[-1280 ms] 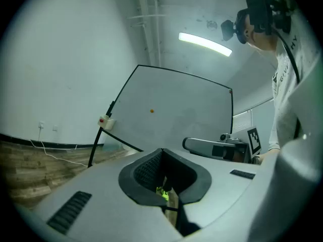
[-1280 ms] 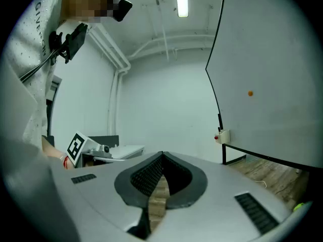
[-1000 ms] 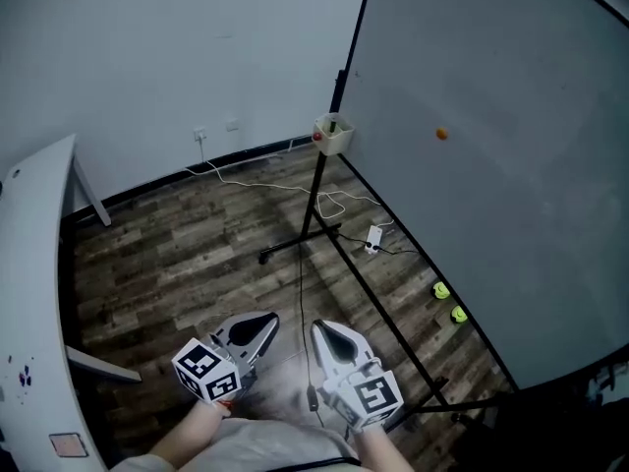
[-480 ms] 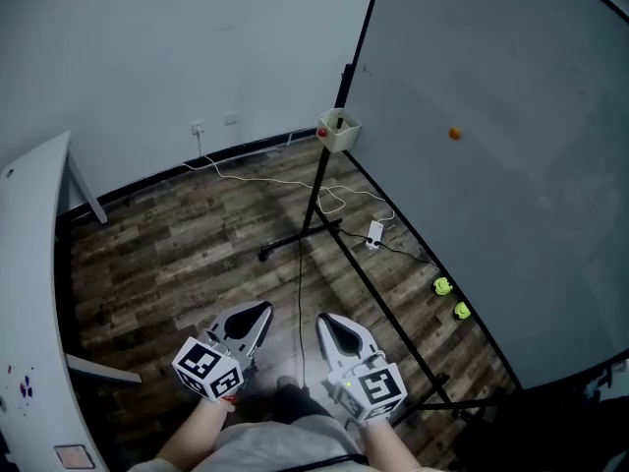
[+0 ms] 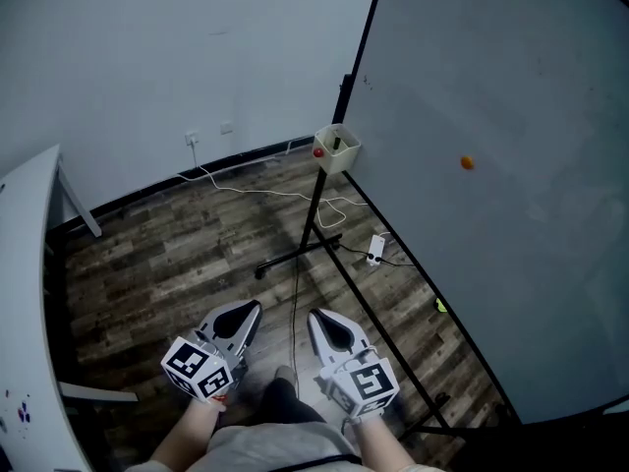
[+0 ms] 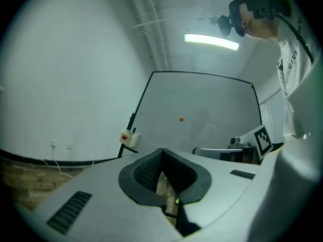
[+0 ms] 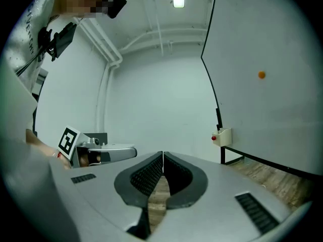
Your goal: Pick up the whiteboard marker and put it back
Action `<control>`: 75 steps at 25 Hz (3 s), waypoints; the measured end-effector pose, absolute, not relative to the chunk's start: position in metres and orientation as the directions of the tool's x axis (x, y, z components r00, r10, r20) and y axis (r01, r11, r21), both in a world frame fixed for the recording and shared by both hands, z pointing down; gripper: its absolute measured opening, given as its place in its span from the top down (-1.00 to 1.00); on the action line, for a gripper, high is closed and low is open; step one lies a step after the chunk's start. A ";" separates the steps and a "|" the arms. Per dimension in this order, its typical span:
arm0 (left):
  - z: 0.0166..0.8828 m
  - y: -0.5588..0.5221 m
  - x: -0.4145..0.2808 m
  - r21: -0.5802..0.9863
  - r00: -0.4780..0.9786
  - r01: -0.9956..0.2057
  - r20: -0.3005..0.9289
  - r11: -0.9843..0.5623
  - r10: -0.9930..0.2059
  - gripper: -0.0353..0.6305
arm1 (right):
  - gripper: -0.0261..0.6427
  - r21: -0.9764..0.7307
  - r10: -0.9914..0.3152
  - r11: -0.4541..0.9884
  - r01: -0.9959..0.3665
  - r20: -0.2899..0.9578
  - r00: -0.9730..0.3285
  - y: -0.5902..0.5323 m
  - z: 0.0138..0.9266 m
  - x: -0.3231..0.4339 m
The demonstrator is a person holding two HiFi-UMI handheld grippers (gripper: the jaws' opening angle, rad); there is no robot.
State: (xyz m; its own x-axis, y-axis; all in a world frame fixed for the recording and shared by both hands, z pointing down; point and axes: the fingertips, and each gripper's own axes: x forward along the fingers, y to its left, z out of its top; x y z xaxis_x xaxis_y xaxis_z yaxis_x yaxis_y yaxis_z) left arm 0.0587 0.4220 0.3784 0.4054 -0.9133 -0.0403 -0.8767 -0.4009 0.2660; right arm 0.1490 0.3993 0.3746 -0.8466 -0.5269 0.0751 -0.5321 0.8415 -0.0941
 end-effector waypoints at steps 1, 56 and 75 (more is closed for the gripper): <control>0.377 0.407 0.057 0.264 0.405 -0.877 -0.044 -0.402 -0.913 0.85 | 0.86 -0.093 -0.523 0.844 -0.528 0.075 -0.849 0.386 0.375 0.147; 0.377 -0.080 -0.020 0.270 0.673 -0.705 -0.034 -0.655 -0.739 0.85 | 0.85 -0.034 -0.748 0.655 -0.755 0.109 -0.654 -0.076 0.375 0.037; 0.382 -0.132 -0.031 0.246 0.804 -0.573 -0.016 -0.782 -0.594 0.85 | 0.62 0.004 -0.869 0.475 -0.880 0.159 -0.468 -0.137 0.380 0.031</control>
